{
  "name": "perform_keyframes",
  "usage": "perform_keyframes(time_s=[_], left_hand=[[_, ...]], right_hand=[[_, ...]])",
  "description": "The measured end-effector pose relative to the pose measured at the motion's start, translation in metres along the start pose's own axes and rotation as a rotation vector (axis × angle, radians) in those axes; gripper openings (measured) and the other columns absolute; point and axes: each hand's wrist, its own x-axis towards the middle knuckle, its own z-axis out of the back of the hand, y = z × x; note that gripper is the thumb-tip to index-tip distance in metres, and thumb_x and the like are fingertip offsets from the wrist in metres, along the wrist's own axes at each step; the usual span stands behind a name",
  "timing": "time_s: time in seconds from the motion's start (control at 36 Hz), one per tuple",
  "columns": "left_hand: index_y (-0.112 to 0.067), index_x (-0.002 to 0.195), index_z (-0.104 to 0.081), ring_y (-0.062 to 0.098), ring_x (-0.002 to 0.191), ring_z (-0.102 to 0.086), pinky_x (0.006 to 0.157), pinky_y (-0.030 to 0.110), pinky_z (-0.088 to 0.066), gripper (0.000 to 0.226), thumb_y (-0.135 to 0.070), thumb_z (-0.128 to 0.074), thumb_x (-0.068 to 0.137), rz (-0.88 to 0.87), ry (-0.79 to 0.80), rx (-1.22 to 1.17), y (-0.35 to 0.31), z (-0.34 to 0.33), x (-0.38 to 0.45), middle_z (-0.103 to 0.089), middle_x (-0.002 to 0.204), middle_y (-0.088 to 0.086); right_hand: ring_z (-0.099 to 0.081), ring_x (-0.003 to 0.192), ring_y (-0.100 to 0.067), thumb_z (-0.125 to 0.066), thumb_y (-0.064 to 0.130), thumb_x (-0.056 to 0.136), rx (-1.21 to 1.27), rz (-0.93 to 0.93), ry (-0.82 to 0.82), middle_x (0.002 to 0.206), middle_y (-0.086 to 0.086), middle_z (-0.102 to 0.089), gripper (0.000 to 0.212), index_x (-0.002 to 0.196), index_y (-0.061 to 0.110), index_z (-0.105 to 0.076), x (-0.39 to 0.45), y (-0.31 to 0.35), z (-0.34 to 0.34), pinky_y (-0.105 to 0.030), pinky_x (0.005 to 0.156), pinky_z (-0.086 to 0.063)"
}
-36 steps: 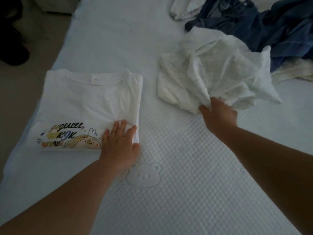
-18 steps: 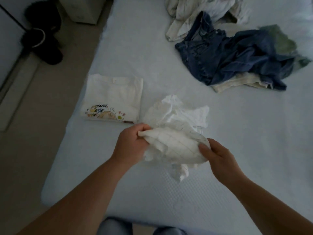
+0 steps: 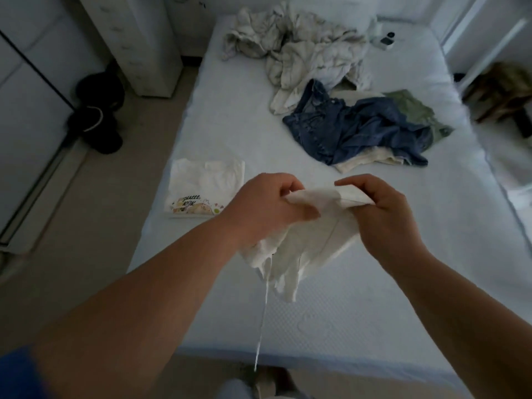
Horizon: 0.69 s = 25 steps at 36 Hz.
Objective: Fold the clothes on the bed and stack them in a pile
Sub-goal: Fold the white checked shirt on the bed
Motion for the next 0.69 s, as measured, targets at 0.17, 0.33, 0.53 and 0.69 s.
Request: perform_keyframes(time_s=[0.17,0.33,0.53,0.69], left_hand=[[-0.015,0.064,-0.059,0.005,0.052,-0.048,0.053,0.023,-0.035,0.024,-0.031,-0.068,0.08,0.139,0.014,-0.056,0.023,-0.005,-0.039,-0.053,0.054,-0.01],[-0.023,0.061,-0.062,-0.001,0.049,-0.051,0.046,0.011,-0.038,0.02,-0.021,-0.07,0.079,0.066,-0.146,-0.33,-0.011,0.006,-0.05,-0.056,0.054,-0.015],[-0.038,0.073,-0.066,-0.008,0.072,-0.063,0.062,0.008,-0.048,0.016,-0.025,-0.072,0.08,-0.125,-0.064,-0.346,-0.08,-0.01,-0.048,-0.067,0.071,-0.026],[-0.043,0.071,-0.068,-0.004,0.061,-0.063,0.052,0.012,-0.047,0.013,-0.034,-0.078,0.071,-0.166,-0.025,-0.344,-0.112,-0.04,-0.044,-0.067,0.068,-0.02]], right_hand=[[-0.056,0.072,0.005,-0.053,0.003,0.081,0.151,-0.066,-0.126,0.071,0.024,-0.065,0.044,0.071,0.043,-0.069,-0.024,0.017,0.032,-0.027,0.069,-0.042],[-0.056,0.087,-0.011,-0.061,0.011,0.086,-0.149,-0.134,-0.198,0.086,0.016,-0.061,0.02,0.087,0.031,-0.065,-0.055,0.009,0.057,-0.021,0.071,-0.039],[-0.042,0.094,0.001,-0.062,0.06,0.058,-0.481,0.124,-0.001,0.102,0.026,-0.043,0.078,0.129,0.043,-0.034,-0.079,0.037,0.054,-0.024,0.083,-0.036],[-0.052,0.066,0.009,-0.06,0.032,0.085,-0.263,0.114,-0.082,0.065,0.019,-0.057,0.011,0.074,0.035,-0.058,-0.069,0.034,0.092,-0.008,0.053,-0.036]])
